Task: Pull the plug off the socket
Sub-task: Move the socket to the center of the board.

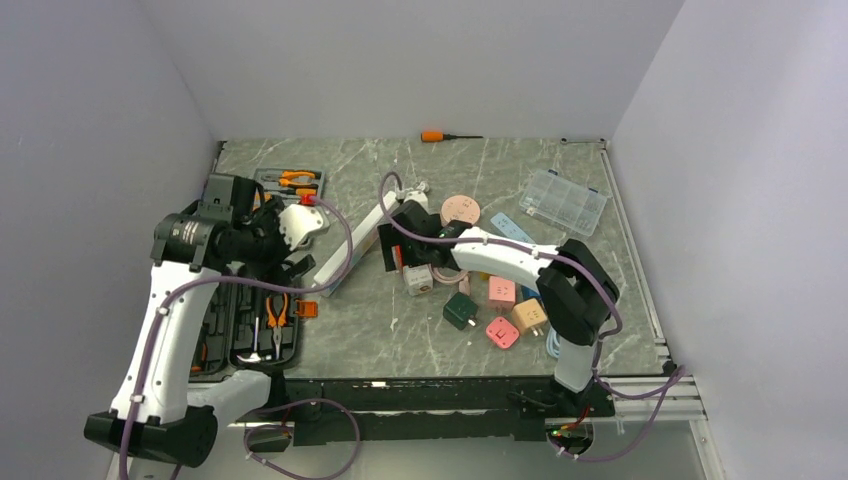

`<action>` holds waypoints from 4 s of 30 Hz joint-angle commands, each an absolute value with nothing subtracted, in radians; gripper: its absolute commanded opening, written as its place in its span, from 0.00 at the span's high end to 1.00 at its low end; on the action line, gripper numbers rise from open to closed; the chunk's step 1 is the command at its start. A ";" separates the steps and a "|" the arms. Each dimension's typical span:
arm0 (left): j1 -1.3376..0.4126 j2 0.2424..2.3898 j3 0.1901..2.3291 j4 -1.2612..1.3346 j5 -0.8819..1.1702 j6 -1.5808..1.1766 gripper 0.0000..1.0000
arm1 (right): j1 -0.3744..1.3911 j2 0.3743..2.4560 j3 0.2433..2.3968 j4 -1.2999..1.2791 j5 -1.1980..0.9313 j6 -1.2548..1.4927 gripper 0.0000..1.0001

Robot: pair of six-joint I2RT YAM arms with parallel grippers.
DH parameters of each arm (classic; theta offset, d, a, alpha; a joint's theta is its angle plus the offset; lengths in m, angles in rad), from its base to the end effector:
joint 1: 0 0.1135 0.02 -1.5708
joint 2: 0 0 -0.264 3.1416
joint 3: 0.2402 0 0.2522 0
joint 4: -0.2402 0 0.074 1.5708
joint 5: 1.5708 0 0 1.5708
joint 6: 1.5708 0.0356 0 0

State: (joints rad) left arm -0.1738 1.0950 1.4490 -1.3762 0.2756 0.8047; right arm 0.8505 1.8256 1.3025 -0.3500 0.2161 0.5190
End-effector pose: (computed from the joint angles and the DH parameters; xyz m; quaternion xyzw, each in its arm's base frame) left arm 0.1603 -0.0380 0.3970 0.4810 0.8241 -0.0425 0.2961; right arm 0.2687 0.2946 0.2152 -0.1178 0.9276 0.1364 0.3273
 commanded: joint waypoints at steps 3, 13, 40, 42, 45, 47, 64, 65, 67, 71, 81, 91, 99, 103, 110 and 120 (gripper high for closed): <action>-0.160 0.946 1.336 -1.267 0.237 0.780 0.01 | 0.924 1.846 1.317 -0.354 0.298 0.520 0.00; -0.160 0.887 1.330 -1.270 0.199 0.770 0.01 | 1.112 1.883 1.352 -0.436 0.402 0.578 0.02; -0.160 0.833 1.181 -1.247 0.195 0.766 0.01 | 0.843 1.882 1.465 -0.370 0.251 0.417 0.15; -0.160 0.832 1.164 -1.247 0.190 0.763 0.01 | 0.841 1.891 1.440 -0.326 0.225 0.433 0.16; -0.160 0.818 1.125 -1.227 0.179 0.761 0.01 | 0.842 1.905 1.420 -0.298 0.201 0.464 0.16; -0.160 0.808 1.105 -1.224 0.177 0.762 0.01 | 0.841 1.910 1.412 -0.315 0.195 0.495 0.17; -0.160 0.784 1.029 -1.196 0.132 0.794 0.01 | 0.972 1.723 1.120 -0.253 0.167 0.721 0.21; -0.159 0.782 1.025 -1.194 0.134 0.795 0.01 | 0.985 1.719 1.125 -0.286 0.191 0.746 0.19; -0.159 0.781 1.026 -1.193 0.142 0.796 0.01 | 1.015 1.710 1.133 -0.338 0.234 0.785 0.16; -0.160 0.783 1.039 -1.190 0.145 0.794 0.01 | 1.032 1.691 1.156 -0.406 0.279 0.813 0.09; -0.160 0.778 1.060 -1.192 0.170 0.770 0.01 | 1.019 1.685 1.244 -0.515 0.319 0.704 0.07; -0.160 0.738 0.990 -1.188 0.175 0.746 0.01 | 0.995 1.623 1.196 -0.586 0.312 0.679 0.21; -0.160 0.707 0.982 -1.209 0.173 0.745 0.01 | 1.046 1.582 1.114 -0.597 0.322 0.714 0.37; -0.160 0.701 0.978 -1.230 0.167 0.754 0.01 | 1.092 1.582 1.119 -0.619 0.333 0.757 0.36; -0.160 0.683 0.975 -1.257 0.159 0.770 0.01 | 1.151 1.585 1.151 -0.686 0.359 0.847 0.35; -0.160 0.674 0.958 -1.246 0.158 0.776 0.01 | 1.189 1.514 1.123 -0.713 0.371 0.848 0.38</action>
